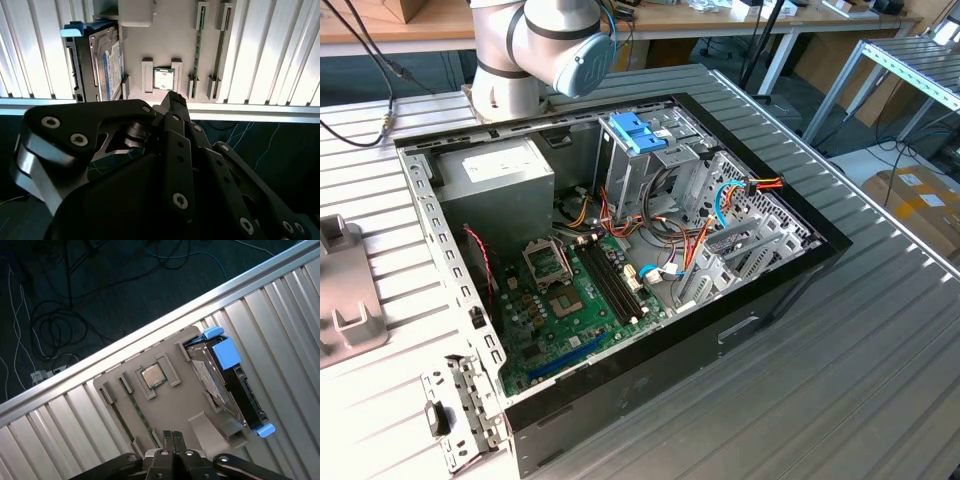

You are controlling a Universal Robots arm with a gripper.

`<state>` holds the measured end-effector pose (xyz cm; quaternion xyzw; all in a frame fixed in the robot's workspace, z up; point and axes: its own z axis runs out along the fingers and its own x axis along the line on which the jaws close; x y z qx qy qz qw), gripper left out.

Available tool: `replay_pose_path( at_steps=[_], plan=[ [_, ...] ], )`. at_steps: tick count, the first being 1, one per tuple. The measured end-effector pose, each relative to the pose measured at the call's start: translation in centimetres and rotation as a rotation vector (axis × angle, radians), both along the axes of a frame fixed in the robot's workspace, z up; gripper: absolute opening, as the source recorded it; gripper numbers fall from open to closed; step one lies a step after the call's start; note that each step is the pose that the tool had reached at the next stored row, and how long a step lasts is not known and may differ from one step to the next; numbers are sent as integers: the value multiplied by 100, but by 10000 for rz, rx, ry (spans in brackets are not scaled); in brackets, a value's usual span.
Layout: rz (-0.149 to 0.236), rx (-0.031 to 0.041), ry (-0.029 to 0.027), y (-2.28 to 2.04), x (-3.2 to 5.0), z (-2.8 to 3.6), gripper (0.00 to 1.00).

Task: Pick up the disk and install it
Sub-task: 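Pick up the disk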

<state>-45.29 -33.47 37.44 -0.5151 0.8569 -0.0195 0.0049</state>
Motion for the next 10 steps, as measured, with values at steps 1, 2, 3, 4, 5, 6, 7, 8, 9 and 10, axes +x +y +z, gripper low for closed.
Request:
replay_pose_path(
  at_steps=[1, 2, 3, 4, 5, 6, 7, 8, 9, 10],
  plan=[
    [87, 0, 0, 0, 0, 0, 11],
    [234, 0, 0, 0, 0, 0, 11],
    [317, 0, 0, 0, 0, 0, 11],
    [381, 0, 0, 0, 0, 0, 11],
    [462, 0, 1, 0, 0, 0, 11],
    [531, 0, 1, 0, 0, 0, 11],
    [610, 0, 0, 0, 0, 0, 11],
    [684, 0, 0, 0, 0, 0, 11],
    [792, 0, 0, 0, 0, 0, 11],
    [913, 0, 1, 0, 0, 0, 11]
  ],
)
